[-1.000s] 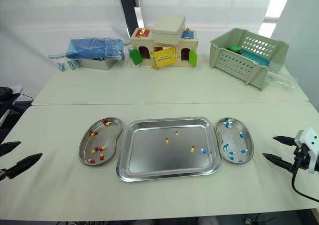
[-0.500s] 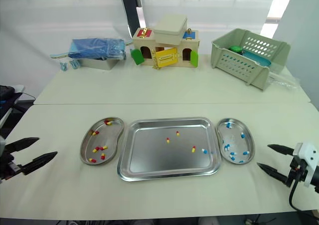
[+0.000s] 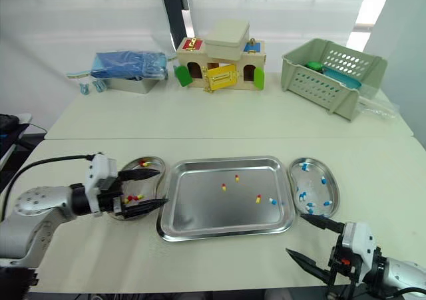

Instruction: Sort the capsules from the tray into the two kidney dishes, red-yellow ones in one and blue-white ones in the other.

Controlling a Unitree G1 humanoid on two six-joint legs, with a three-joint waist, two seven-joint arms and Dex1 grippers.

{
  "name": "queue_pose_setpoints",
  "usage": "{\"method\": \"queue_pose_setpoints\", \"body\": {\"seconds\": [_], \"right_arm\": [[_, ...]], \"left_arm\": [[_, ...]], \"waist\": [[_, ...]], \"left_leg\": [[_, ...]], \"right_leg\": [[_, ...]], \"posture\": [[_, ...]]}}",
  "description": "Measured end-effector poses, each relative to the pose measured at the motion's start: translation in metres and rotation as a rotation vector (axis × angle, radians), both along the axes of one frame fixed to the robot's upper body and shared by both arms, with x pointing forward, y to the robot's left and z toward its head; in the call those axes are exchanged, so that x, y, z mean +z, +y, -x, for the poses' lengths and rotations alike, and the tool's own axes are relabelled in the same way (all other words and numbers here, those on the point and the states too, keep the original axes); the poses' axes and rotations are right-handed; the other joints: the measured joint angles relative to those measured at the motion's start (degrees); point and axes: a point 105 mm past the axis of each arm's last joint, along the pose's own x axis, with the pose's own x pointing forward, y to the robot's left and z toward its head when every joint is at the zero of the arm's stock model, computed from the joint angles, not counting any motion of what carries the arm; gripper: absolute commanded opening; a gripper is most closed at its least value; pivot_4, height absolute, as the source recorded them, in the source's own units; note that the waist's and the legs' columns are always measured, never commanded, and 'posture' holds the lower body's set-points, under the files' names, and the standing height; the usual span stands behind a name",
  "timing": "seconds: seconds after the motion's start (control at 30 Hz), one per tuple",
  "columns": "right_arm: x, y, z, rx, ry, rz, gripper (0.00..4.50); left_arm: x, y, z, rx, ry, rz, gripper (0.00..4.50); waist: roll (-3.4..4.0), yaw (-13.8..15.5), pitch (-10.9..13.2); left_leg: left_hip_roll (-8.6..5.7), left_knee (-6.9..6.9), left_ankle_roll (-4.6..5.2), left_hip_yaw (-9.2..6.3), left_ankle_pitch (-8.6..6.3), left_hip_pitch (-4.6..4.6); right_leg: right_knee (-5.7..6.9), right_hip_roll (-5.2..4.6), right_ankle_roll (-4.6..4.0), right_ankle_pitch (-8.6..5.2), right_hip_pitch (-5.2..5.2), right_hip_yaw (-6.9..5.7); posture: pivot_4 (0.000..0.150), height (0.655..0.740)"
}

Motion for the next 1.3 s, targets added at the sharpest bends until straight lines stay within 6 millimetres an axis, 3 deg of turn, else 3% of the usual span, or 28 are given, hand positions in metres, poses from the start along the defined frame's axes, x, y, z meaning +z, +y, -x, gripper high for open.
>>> {"method": "queue_pose_setpoints", "body": {"seconds": [0.2,0.47,0.63,0.9,1.03,1.3], "right_arm": [[-0.007,0.012,0.003,-0.025,-0.051,-0.059,4.43],[-0.013,0.016,0.008,-0.061,-0.056,-0.06,4.43],[-0.017,0.021,0.011,-0.085,-0.042,-0.079,4.43],[-0.021,0.023,0.013,-0.103,-0.039,-0.062,4.43],[-0.021,0.022,0.012,-0.116,-0.041,-0.063,4.5],[-0.019,0.025,0.012,-0.112,-0.045,-0.064,4.5]], "left_arm": [[-0.002,-0.05,-0.017,-0.167,-0.021,0.01,4.5],[-0.025,-0.08,-0.044,-0.218,-0.016,-0.063,4.5],[-0.027,-0.099,-0.058,-0.237,-0.083,-0.06,4.5],[-0.039,-0.099,-0.06,-0.238,-0.026,-0.143,4.5],[-0.044,-0.098,-0.06,-0.245,-0.02,-0.153,3.64],[-0.057,-0.093,-0.063,-0.218,0.022,-0.199,3.64]], "waist": [[0.01,-0.1,0.0],[0.01,0.4,0.0],[0.0,0.3,0.0],[0.01,0.3,0.0],[0.01,0.3,0.0],[0.01,0.3,0.0]], "left_leg": [[-0.01,0.03,-0.02,-0.03,0.01,0.01],[-0.04,0.07,-0.02,-0.04,0.02,0.01],[-0.04,0.07,-0.03,-0.06,0.02,0.0],[-0.04,0.07,-0.02,-0.07,0.03,0.0],[-0.04,0.07,-0.02,-0.08,0.03,0.01],[-0.05,0.07,-0.02,-0.08,0.02,0.01]], "right_leg": [[0.01,0.03,0.0,0.0,-0.01,0.01],[0.01,0.03,0.0,0.0,0.02,0.0],[0.01,0.03,0.0,0.0,0.0,0.0],[0.02,0.03,0.0,0.0,0.0,-0.01],[0.02,0.03,0.0,0.0,0.01,-0.01],[0.02,0.03,0.0,0.0,0.01,-0.01]], "posture": [[0.15,0.74],[0.15,0.74],[0.15,0.74],[0.15,0.74],[0.15,0.74],[0.15,0.74]]}}
